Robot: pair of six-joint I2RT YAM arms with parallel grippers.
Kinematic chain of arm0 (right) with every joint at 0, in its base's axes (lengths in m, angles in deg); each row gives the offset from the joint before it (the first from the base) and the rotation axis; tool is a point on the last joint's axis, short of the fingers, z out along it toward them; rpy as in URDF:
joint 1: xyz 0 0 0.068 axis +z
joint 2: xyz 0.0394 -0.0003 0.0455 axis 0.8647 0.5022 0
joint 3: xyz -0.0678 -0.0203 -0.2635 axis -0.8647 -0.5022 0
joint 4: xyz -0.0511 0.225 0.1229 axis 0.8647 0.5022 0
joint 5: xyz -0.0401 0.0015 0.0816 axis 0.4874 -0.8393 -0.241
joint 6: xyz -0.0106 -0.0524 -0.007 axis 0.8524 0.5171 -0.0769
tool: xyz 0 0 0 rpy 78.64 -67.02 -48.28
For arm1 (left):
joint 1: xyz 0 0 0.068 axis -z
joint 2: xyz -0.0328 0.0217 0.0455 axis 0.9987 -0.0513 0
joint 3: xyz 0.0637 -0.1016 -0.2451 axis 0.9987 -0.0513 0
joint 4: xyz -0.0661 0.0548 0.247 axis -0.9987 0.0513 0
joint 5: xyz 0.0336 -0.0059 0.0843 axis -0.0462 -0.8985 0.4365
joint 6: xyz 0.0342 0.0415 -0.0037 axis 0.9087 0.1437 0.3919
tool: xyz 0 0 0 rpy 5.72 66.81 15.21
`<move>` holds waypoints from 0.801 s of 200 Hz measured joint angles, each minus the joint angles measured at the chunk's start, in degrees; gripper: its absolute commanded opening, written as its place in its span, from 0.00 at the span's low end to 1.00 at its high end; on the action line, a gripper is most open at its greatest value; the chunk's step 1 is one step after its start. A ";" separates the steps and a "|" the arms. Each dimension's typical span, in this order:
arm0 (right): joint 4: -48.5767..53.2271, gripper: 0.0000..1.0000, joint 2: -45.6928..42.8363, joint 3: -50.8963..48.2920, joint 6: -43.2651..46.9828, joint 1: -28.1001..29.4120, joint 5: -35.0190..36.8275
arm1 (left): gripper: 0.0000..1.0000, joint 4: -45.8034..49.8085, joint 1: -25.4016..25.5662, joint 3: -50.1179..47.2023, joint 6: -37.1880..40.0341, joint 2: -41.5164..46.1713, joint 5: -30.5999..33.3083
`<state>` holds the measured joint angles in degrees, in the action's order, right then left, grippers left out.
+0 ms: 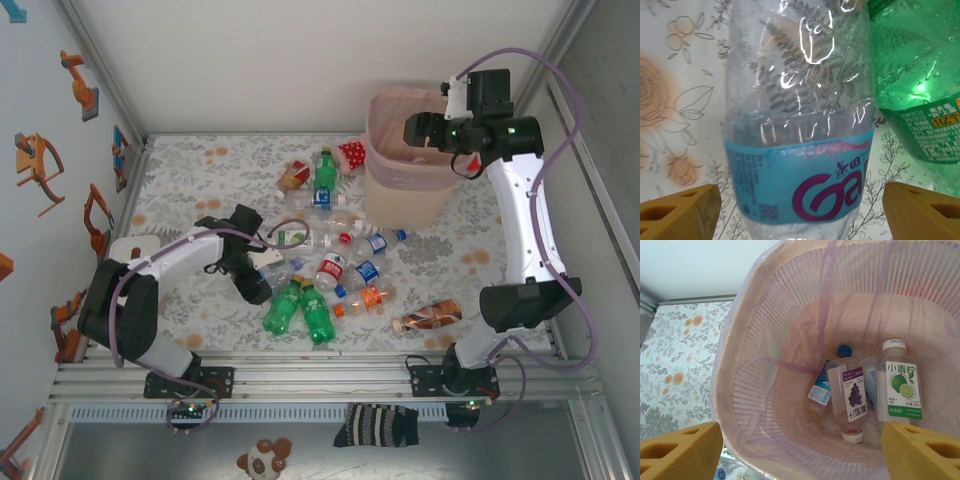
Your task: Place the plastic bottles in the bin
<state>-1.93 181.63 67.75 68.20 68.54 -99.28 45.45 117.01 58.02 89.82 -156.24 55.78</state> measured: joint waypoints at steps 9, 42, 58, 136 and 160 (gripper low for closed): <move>-0.11 0.81 -0.11 -0.31 0.00 0.00 0.00 | 0.82 0.02 0.00 0.07 0.02 -0.94 -0.63; -0.70 0.81 -0.50 -1.92 0.02 0.00 0.00 | 0.78 0.00 -0.35 0.33 0.02 -3.69 -1.81; -1.03 0.81 -0.57 -2.60 0.09 0.00 0.00 | 0.76 0.04 -0.59 0.52 0.00 -4.63 -1.97; -1.53 0.81 -0.85 -4.96 0.87 0.00 0.00 | 0.73 0.09 -1.29 1.90 -0.02 -8.76 -2.21; -1.53 0.81 -1.25 -5.27 0.90 0.00 0.00 | 0.66 0.22 -1.46 2.23 -0.11 -9.05 -2.60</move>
<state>-3.46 180.38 62.48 69.10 68.54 -99.28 45.67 115.55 60.24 89.71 -165.28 53.17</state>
